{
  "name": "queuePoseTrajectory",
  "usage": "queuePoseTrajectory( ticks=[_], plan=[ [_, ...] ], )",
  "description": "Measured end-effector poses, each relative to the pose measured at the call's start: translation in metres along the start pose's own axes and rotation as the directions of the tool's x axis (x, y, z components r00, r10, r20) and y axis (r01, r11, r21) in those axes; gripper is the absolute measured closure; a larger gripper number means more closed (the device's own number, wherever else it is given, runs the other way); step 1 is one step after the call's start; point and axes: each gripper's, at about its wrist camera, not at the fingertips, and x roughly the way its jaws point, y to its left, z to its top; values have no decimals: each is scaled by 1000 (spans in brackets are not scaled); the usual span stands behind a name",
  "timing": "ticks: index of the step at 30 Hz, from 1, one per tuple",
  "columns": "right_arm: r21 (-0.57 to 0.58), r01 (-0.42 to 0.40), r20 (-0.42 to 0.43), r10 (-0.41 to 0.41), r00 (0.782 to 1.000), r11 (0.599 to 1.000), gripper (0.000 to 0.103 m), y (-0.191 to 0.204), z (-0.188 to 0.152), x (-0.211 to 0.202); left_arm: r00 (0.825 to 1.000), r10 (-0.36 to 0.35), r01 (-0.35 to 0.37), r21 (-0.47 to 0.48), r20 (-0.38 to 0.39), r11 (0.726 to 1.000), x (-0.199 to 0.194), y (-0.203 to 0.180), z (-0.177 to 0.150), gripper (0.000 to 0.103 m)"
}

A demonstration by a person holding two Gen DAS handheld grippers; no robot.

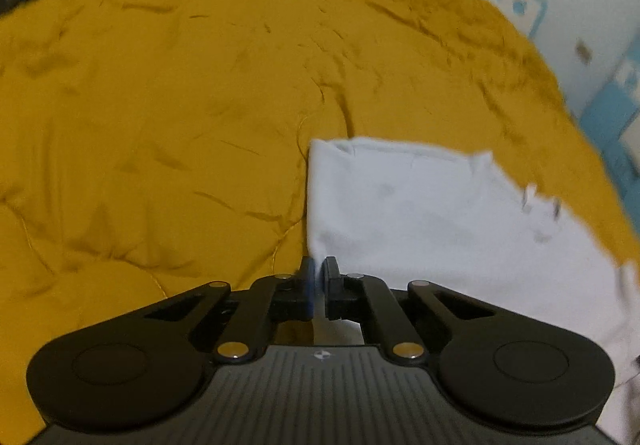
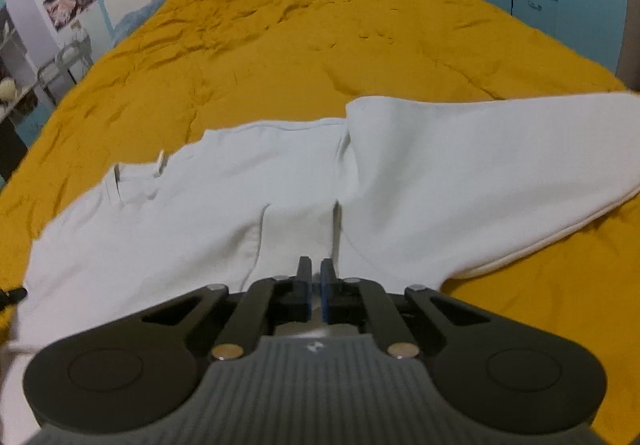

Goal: Fold small clothes

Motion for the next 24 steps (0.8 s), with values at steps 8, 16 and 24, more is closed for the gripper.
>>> queuePoseTrajectory(
  ticks=[8, 16, 24],
  plan=[
    [-2, 58, -60, -58, 997, 998, 100, -18, -10, 3, 989, 144, -146, 124, 28, 981, -21, -21, -3, 87],
    [66, 119, 21, -121, 992, 991, 68, -63, 6, -31, 991, 122, -128, 145, 50, 981, -47, -37, 2, 74],
    [237, 126, 35, -139, 990, 963, 51, -135, 28, -50, 998, 33, -41, 161, 51, 986, -45, -64, 5, 74]
  ],
)
